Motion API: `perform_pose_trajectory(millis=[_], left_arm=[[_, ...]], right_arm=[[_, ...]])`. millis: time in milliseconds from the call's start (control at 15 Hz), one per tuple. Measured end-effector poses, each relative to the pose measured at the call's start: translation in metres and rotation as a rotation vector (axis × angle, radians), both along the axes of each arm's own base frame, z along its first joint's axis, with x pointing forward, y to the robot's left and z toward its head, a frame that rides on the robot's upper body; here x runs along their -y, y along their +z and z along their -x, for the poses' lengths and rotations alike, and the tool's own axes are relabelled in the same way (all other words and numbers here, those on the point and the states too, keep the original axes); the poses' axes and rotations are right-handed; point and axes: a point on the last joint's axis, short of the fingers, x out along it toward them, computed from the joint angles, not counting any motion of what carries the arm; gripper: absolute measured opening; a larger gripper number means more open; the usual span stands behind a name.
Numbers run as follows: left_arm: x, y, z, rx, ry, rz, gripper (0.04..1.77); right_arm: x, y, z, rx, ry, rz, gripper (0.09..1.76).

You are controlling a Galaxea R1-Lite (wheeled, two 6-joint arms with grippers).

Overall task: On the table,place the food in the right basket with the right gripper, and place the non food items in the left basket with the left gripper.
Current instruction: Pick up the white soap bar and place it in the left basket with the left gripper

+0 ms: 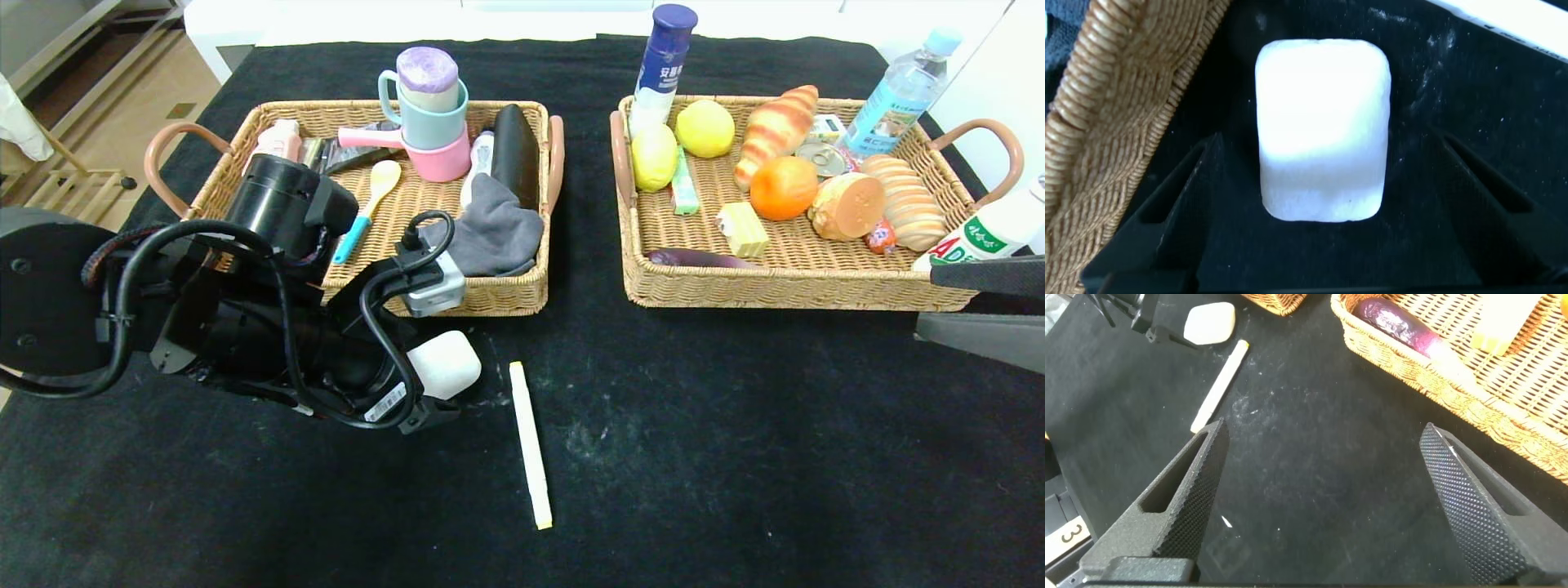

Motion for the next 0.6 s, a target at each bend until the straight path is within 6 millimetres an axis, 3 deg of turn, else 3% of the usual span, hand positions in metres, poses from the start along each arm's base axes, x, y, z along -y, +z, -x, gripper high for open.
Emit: perform_pose_trajectory(millis=[600], left_arm=[[0.0025, -0.0043, -0.0064, -0.013, 0.004, -0.003, 1.72]], right_arm=[[0.0000, -0.0001, 0.0006, 0.001, 0.001, 0.000, 1.71]])
